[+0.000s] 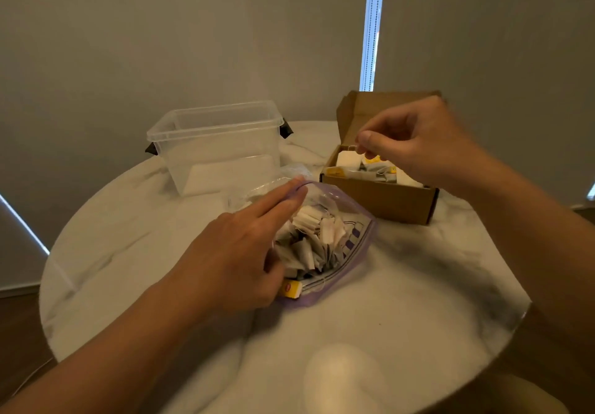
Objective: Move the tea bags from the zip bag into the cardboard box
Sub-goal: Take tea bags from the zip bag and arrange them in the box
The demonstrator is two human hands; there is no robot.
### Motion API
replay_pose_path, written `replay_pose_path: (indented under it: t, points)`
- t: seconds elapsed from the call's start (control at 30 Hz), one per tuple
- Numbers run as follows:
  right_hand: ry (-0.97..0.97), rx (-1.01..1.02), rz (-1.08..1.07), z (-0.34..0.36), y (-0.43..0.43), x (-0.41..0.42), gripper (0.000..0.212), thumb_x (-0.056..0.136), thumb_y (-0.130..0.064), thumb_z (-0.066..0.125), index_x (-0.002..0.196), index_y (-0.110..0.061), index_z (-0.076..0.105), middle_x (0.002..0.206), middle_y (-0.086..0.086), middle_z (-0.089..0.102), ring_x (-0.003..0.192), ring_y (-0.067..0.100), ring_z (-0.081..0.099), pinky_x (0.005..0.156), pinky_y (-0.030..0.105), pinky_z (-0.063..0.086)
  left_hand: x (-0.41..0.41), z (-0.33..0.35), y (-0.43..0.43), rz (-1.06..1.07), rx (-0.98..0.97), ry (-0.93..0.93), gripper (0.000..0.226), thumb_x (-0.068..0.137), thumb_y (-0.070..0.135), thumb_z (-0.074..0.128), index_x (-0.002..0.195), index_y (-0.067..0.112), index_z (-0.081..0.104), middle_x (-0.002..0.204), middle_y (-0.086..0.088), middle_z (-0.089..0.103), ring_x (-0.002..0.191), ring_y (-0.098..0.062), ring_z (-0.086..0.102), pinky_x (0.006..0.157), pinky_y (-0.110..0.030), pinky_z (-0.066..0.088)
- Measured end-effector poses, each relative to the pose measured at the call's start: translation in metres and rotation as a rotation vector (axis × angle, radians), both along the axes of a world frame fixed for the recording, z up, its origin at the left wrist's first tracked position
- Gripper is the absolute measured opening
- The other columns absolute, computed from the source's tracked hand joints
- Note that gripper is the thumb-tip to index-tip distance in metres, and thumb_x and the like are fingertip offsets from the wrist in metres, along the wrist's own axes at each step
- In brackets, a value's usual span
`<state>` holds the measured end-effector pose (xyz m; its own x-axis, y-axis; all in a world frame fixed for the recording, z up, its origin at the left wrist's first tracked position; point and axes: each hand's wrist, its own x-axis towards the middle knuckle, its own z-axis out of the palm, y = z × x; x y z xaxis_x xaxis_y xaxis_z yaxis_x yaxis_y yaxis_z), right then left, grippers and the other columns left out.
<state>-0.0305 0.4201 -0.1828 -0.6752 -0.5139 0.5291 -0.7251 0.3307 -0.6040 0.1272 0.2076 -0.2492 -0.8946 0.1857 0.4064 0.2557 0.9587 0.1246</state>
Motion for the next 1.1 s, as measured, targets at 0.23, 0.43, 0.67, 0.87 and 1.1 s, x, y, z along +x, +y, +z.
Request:
replay_pose_path:
  t: [0.23, 0.43, 0.67, 0.87, 1.1]
  points:
    - [0.026, -0.097, -0.009, -0.016, 0.02, 0.036, 0.009, 0.085, -0.024, 0.069, 0.09, -0.031, 0.073, 0.078, -0.015, 0.071, 0.075, 0.005, 0.068, 0.067, 0.025, 0.058, -0.032, 0.015, -0.001, 0.007, 0.102, 0.001, 0.088, 0.067, 0.027, 0.051, 0.153, 0.029, 0.032, 0.152, 0.034, 0.016, 0.128, -0.013, 0.052, 0.099, -0.033, 0.051]
    - [0.007, -0.074, -0.029, -0.059, 0.014, 0.086, 0.013, 0.082, -0.018, 0.073, 0.09, -0.028, 0.076, 0.074, -0.022, 0.067, 0.074, -0.003, 0.064, 0.061, 0.006, 0.048, -0.031, 0.006, 0.003, -0.092, 0.147, 0.035, 0.084, 0.071, 0.026, 0.052, 0.153, 0.024, 0.036, 0.16, 0.018, 0.027, 0.134, -0.01, 0.048, 0.1, -0.037, 0.051]
    - [0.026, 0.052, -0.307, -0.077, -0.003, 0.083, 0.013, 0.086, -0.025, 0.071, 0.097, -0.027, 0.077, 0.073, -0.023, 0.062, 0.065, -0.005, 0.061, 0.056, 0.003, 0.045, -0.025, 0.0, 0.012, -0.153, 0.159, 0.062, 0.075, 0.073, 0.027, 0.048, 0.148, 0.017, 0.045, 0.157, 0.01, 0.036, 0.078, 0.022, 0.051, 0.066, -0.002, 0.032]
    - [0.051, 0.139, -0.386, -0.073, -0.01, 0.08, 0.018, 0.09, -0.033, 0.065, 0.103, -0.025, 0.075, 0.085, -0.007, 0.072, 0.071, 0.004, 0.061, 0.065, 0.016, 0.051, -0.022, -0.003, 0.01, -0.152, 0.153, 0.076, 0.075, 0.074, 0.034, 0.042, 0.148, 0.026, 0.043, 0.159, 0.015, 0.031, 0.065, 0.008, 0.054, 0.058, -0.013, 0.045]
    - [-0.007, 0.218, -0.44, -0.074, -0.022, 0.074, 0.015, 0.091, -0.034, 0.064, 0.096, -0.025, 0.076, 0.082, -0.006, 0.071, 0.073, 0.009, 0.063, 0.069, 0.031, 0.058, -0.022, -0.004, 0.01, -0.128, 0.134, 0.084, 0.074, 0.075, 0.036, 0.041, 0.148, 0.023, 0.043, 0.159, 0.012, 0.032, 0.083, -0.004, 0.066, 0.068, -0.03, 0.059]
